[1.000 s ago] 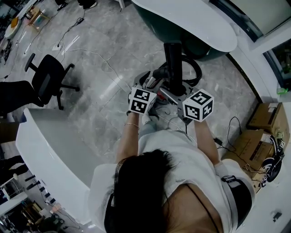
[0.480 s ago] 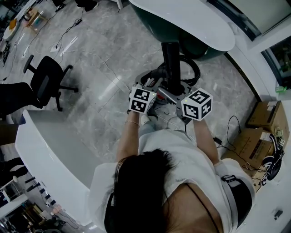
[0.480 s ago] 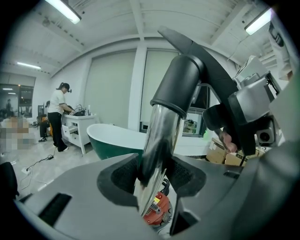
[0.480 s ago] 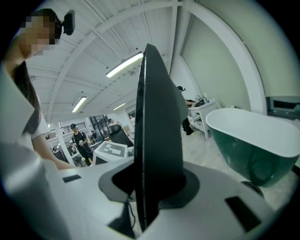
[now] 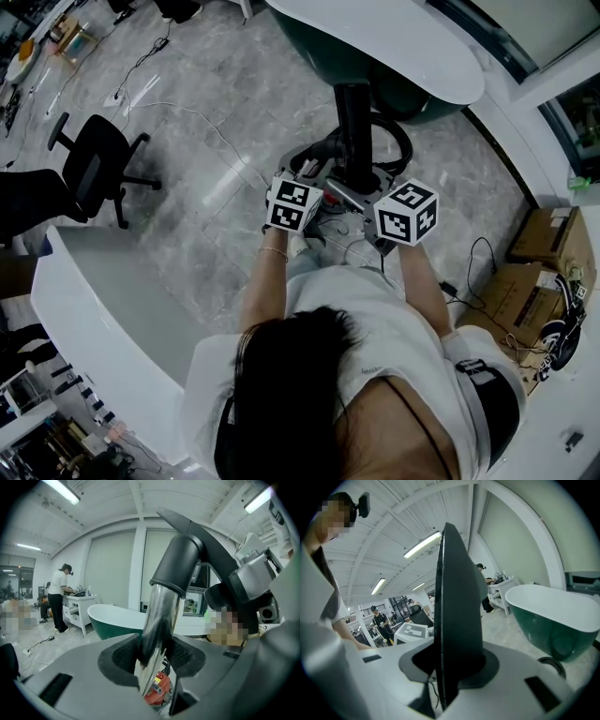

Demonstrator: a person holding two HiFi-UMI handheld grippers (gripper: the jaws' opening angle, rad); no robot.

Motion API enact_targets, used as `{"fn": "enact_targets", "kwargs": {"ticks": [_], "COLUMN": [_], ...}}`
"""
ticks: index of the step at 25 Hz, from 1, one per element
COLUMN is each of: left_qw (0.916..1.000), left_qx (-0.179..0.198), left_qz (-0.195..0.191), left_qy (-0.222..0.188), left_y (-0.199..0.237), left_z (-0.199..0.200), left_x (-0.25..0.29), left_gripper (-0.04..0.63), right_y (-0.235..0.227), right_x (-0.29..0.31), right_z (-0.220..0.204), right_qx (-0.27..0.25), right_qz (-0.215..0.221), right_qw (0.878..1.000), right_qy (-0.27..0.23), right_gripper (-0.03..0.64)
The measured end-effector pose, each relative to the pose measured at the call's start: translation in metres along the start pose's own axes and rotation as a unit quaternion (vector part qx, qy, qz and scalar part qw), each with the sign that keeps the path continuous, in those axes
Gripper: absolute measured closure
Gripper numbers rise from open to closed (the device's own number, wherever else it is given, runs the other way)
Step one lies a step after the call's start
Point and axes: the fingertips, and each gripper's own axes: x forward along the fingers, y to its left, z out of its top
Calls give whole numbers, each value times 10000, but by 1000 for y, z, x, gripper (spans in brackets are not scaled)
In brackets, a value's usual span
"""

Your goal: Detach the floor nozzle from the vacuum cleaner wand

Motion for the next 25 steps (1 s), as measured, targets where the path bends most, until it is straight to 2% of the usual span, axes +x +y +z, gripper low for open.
{"fn": "enact_targets", "kwargs": {"ticks": [25], "left_qw": [9999], "left_qx": [75], "left_qz": [-17], "left_qy": [-75], "left_y": [-4], "left_z": [-3], "left_x": [1], "left_gripper": [433], "right_y": [6], "right_x": [-8], "right_z": [10], "right_qx": [914], "right_qz": [319], "right_qw": [9946], "right_qy": [375], "right_gripper": [506]}}
